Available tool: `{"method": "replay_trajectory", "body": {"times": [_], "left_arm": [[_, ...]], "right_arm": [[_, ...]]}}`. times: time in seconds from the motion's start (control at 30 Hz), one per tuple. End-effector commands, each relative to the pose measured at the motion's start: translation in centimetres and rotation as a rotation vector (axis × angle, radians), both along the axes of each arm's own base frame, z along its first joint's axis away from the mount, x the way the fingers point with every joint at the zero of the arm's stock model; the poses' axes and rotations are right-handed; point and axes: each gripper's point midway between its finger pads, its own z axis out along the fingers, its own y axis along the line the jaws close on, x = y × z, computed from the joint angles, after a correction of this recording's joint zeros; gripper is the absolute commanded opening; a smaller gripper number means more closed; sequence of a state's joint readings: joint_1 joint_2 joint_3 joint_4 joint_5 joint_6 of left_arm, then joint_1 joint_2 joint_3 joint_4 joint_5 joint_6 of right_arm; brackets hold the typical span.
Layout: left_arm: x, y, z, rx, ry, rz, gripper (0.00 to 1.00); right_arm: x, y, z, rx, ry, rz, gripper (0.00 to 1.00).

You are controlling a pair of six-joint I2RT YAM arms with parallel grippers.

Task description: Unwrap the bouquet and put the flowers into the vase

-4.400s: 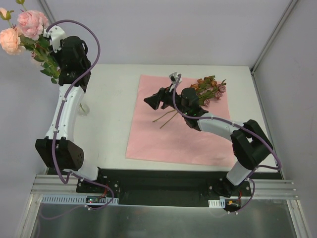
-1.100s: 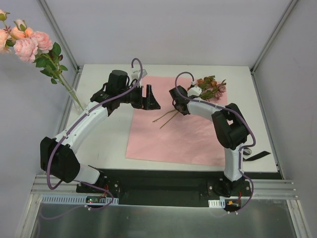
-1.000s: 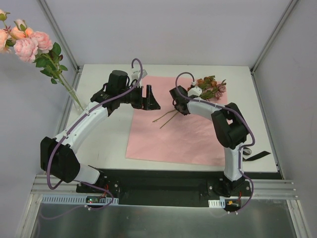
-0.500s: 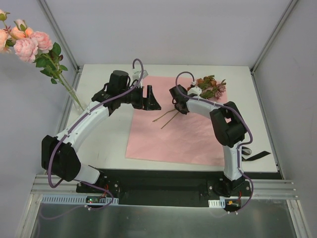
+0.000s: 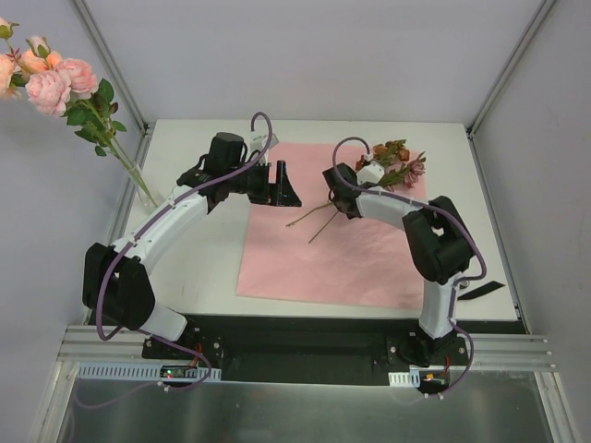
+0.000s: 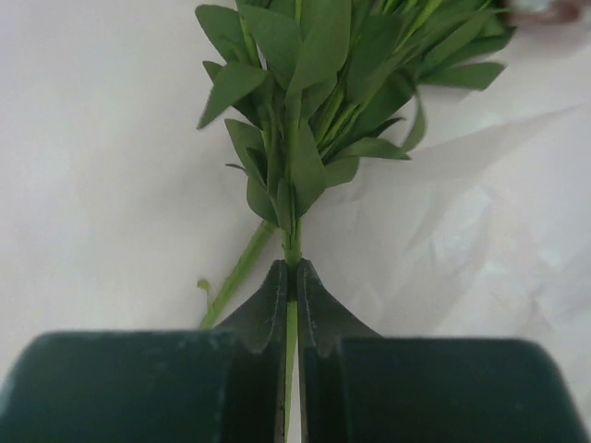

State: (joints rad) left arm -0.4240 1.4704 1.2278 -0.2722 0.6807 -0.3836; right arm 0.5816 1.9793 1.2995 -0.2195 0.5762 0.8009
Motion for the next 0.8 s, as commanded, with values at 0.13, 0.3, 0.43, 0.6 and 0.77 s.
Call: {"method": "replay_trajectory", "body": {"times": [0.13,0.3,0.43,0.6,0.77], "left_arm": [[0.2,-0.4,-0.4,-0.020,0.019,-0.019,0.80],[0.3,-0.6,-0.9,-0.020,0.038,-0.027,0.80],[0.5,-0.6,-1.3,-0.012,0.041,-0.024,0.80],[0.8,-0.3,-0.8,-0.004,-0.003,-0.011,0.80],[2.1,1.6,0.7,0.007,-0.070,0.099,0.79]], "right_arm": [[1.2,-0.9,11.4,-0.027,-0.393,0.069,0.01],[0.9,1.0,13.3,0.030,-0.546,0.240,0.01],[0.3,5.0,15.3,0.129,-0.675,0.470,0.01],[-0.8,9.3,17.7,0.249,-0.781,0.666,0.01],[-3.0,12.4,19.8,0.302,-0.857,0.805,0.01]]}}
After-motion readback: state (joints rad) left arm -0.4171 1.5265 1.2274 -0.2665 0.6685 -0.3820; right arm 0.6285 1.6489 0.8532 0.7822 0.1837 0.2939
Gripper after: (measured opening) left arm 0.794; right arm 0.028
